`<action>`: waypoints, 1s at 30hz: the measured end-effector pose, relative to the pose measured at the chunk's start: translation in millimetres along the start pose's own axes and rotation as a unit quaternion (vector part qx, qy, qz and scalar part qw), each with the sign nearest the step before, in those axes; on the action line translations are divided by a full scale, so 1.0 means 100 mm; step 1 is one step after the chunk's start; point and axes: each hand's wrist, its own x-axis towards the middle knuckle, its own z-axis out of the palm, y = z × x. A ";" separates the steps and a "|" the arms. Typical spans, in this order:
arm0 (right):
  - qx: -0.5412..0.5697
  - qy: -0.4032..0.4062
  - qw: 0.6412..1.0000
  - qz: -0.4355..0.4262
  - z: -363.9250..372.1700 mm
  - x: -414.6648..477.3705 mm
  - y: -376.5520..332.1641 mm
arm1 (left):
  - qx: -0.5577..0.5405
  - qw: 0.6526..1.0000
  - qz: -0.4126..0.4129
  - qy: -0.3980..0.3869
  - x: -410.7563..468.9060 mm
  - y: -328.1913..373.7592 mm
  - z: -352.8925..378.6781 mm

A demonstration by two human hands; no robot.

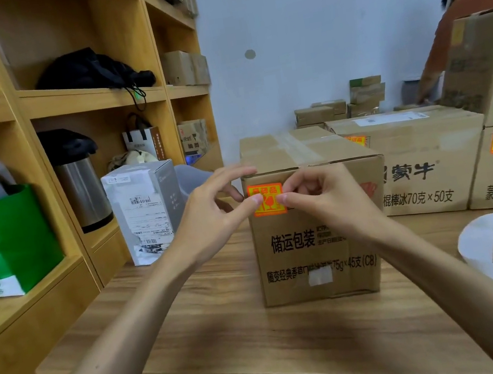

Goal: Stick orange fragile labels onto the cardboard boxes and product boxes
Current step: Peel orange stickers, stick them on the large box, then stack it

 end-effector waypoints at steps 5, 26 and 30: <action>0.003 0.030 1.000 0.006 0.05 -0.02 0.03 | -0.004 1.000 -0.001 0.008 0.00 0.00 0.01; -0.259 0.161 0.952 -0.027 0.10 -0.10 -0.02 | -0.020 0.999 0.006 0.043 0.02 -0.04 0.09; -0.391 0.224 0.879 -0.156 0.02 -0.07 -0.04 | -0.012 0.999 0.004 0.042 0.03 -0.03 0.08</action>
